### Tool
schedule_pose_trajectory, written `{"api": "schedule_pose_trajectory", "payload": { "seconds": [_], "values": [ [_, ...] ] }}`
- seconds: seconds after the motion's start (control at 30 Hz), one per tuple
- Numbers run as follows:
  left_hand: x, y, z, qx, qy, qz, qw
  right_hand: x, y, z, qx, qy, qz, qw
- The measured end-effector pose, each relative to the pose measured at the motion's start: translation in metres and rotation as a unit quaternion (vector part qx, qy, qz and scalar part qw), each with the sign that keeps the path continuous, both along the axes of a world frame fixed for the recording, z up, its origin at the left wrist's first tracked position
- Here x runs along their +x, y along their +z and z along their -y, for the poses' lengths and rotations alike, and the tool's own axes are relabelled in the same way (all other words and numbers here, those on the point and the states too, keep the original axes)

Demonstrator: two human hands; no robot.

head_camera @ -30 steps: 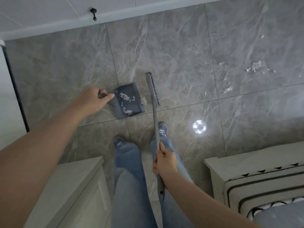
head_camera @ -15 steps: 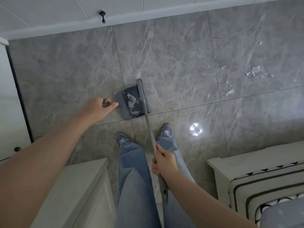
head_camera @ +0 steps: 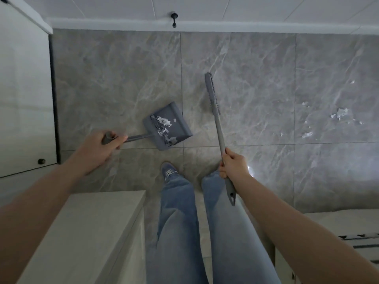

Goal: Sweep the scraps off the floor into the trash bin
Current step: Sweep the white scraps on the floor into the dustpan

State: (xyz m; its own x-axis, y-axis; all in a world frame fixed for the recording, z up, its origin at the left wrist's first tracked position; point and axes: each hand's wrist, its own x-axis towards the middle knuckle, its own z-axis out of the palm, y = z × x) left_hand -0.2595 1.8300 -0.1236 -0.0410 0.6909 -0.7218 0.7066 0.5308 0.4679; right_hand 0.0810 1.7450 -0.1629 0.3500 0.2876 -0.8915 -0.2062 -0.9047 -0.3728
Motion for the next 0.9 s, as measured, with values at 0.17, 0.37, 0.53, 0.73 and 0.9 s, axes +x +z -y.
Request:
{"api": "schedule_pose_trajectory", "payload": {
  "seconds": [0.17, 0.37, 0.53, 0.73, 0.9],
  "values": [
    [-0.044, -0.005, 0.003, 0.032, -0.087, -0.050, 0.994, -0.043, -0.044, -0.045, -0.030, 0.077, 0.052, 0.995],
    [-0.059, -0.017, 0.000, 0.039, -0.055, -0.084, 0.994, -0.112, -0.054, -0.012, -0.081, 0.229, -0.008, 0.970],
    [-0.054, -0.019, -0.005, 0.056, -0.048, -0.071, 0.995, -0.138, -0.005, 0.033, -0.037, 0.132, -0.083, 0.987],
    [-0.052, -0.022, -0.005, 0.053, -0.047, -0.077, 0.994, -0.140, -0.013, 0.019, -0.032, 0.174, -0.011, 0.984],
    [-0.053, -0.026, -0.005, 0.055, -0.022, -0.073, 0.996, -0.143, -0.032, -0.005, -0.065, 0.187, -0.061, 0.978]
  ]
}}
